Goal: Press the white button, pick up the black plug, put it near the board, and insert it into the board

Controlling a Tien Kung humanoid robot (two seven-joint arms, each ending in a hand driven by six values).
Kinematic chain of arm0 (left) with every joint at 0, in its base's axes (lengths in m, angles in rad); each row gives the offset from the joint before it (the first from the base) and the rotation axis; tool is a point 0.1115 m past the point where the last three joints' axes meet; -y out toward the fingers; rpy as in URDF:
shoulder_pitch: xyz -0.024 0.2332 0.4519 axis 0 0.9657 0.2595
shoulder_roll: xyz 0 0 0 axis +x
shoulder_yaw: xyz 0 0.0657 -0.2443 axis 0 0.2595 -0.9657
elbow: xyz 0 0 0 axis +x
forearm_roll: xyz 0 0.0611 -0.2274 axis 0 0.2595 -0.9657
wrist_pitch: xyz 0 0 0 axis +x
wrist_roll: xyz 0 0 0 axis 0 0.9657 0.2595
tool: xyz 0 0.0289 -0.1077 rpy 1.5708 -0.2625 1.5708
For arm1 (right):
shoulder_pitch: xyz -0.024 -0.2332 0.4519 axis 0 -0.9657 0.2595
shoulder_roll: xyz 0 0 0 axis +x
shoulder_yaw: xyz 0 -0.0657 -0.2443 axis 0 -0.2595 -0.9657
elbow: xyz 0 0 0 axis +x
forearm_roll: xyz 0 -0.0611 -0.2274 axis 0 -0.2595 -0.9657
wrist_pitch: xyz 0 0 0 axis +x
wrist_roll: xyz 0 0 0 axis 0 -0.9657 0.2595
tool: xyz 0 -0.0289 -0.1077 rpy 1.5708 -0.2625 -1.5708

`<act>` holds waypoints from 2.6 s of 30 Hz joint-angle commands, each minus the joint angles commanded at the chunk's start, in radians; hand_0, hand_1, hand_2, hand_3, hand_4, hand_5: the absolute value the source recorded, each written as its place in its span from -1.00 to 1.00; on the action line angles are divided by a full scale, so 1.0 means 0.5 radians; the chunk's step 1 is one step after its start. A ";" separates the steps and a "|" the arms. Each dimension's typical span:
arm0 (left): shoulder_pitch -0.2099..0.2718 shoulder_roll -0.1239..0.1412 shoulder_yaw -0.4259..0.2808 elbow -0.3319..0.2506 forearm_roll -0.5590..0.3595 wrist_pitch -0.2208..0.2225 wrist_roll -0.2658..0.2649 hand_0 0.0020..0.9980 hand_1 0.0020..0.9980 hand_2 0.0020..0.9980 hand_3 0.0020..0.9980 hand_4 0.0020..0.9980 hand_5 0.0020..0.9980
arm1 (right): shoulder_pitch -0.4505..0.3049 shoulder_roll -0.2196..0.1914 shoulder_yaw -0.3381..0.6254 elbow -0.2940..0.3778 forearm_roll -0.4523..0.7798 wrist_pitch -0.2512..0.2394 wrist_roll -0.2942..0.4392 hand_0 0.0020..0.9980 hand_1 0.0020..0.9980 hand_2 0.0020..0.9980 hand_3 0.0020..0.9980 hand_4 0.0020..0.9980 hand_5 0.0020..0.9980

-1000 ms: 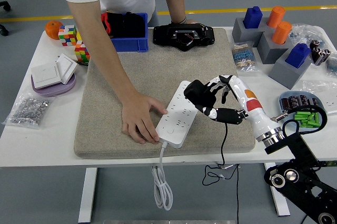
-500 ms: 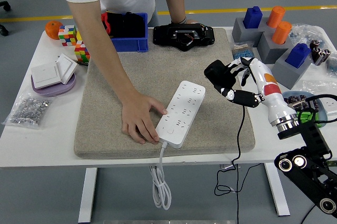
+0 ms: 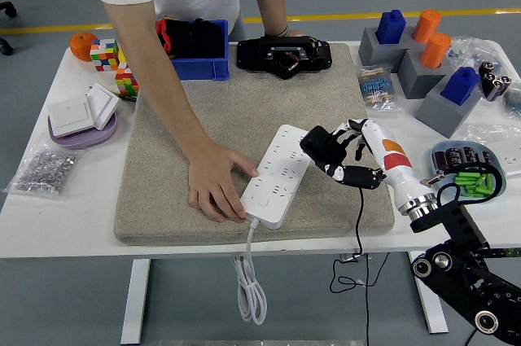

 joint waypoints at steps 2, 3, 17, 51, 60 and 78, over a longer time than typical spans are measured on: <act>0.001 0.000 0.003 0.000 -0.003 0.000 0.000 0.41 0.33 0.18 0.35 0.33 -0.49 | 0.025 0.010 -0.025 -0.036 0.012 0.004 0.006 -0.57 -0.61 -0.54 -0.16 0.37 -1.00; 0.000 0.001 0.009 0.000 -0.009 -0.001 -0.002 0.41 0.33 0.18 0.35 0.33 -0.49 | 0.042 0.015 -0.044 -0.058 0.016 0.004 0.008 -0.57 -0.61 -0.54 -0.16 0.37 -1.00; 0.001 0.001 0.016 0.000 -0.017 -0.001 -0.001 0.41 0.33 0.17 0.35 0.33 -0.49 | 0.165 0.054 -0.232 -0.187 0.074 0.019 0.078 -0.57 -0.60 -0.54 -0.16 0.37 -1.00; -0.009 0.017 0.055 0.000 -0.020 0.002 0.003 0.41 0.33 0.17 0.35 0.33 -0.48 | 0.304 0.099 -0.364 -0.487 -0.024 0.014 0.167 -0.56 -0.60 -0.54 -0.16 0.36 -1.00; -0.010 0.016 0.059 0.000 -0.018 0.001 0.004 0.41 0.33 0.17 0.35 0.33 -0.49 | 0.303 0.100 -0.362 -0.497 -0.039 -0.001 0.164 -0.56 -0.60 -0.54 -0.16 0.36 -1.00; -0.007 0.009 0.047 0.000 -0.018 0.002 0.003 0.41 0.33 0.17 0.35 0.33 -0.48 | 0.300 0.098 -0.381 -0.481 -0.034 -0.049 0.131 -0.56 -0.60 -0.53 -0.16 0.36 -1.00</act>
